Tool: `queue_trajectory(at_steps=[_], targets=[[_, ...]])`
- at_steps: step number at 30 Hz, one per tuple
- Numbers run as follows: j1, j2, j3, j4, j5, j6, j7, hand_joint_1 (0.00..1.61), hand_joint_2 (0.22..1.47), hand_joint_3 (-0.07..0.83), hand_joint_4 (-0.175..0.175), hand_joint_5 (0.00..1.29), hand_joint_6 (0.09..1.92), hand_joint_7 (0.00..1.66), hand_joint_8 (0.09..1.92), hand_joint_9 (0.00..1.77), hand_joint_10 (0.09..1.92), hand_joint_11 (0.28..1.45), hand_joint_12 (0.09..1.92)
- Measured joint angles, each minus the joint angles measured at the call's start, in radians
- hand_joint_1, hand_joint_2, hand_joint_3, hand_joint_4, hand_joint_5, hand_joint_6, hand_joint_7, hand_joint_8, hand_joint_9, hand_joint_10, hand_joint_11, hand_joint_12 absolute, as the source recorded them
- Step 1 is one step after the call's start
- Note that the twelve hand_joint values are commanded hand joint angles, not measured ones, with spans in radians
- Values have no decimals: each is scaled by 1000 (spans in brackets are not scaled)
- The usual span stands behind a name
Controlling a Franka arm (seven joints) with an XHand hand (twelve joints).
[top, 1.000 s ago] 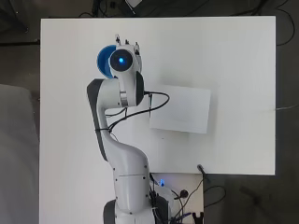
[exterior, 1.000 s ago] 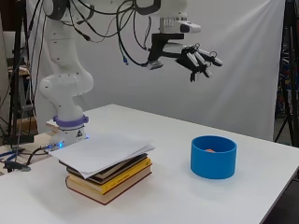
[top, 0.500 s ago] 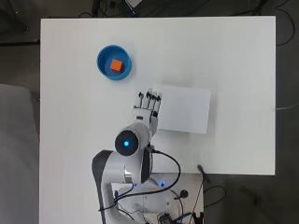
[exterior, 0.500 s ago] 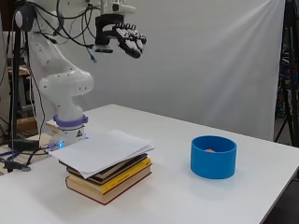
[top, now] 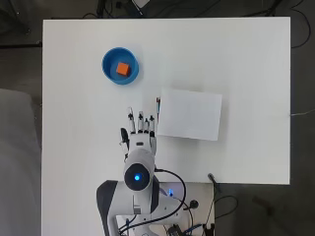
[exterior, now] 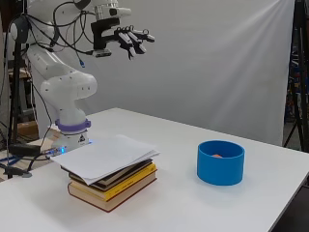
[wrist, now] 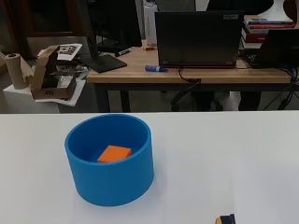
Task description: Teleoperate dual arm-hand system to pick and place objects
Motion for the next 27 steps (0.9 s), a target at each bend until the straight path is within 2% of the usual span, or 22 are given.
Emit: queue_trajectory(at_steps=[1,2,3,4,5,6,7,8,9,14,27], targets=[[0,-2,-2,2,23,-3,-4,513,1176,-1,159,769,1167,1024,1203,1199,1485,864,1272],[0,-2,-3,2,34,-4,-4,850,1167,-4,168,877,1528,1110,1557,1315,1699,979,1564],[0,-2,1,1,32,0,3,1054,1169,-3,172,827,1727,1094,1752,1317,1813,1007,1719],[0,-3,12,-3,20,6,11,1161,1173,-1,174,760,1829,1060,1851,1296,1870,1007,1799],[0,-4,27,-5,0,10,16,900,1110,-6,140,500,1322,758,1330,963,1355,777,1312],[0,-4,45,-6,-24,15,18,606,1093,-2,117,329,799,497,793,651,829,593,805],[-2,-1,60,-6,-45,15,21,416,1097,0,106,260,439,382,430,515,468,502,448],[-6,7,70,0,-58,8,29,314,1104,1,101,234,226,339,220,466,249,467,235],[-11,21,74,11,-64,-4,46,268,1111,1,99,221,112,323,109,452,132,454,120],[-24,77,79,38,-73,-31,169,252,1140,9,91,200,87,288,87,423,87,444,87],[-26,138,81,30,-56,2,155,250,1155,4,80,225,87,264,87,359,87,413,87]])
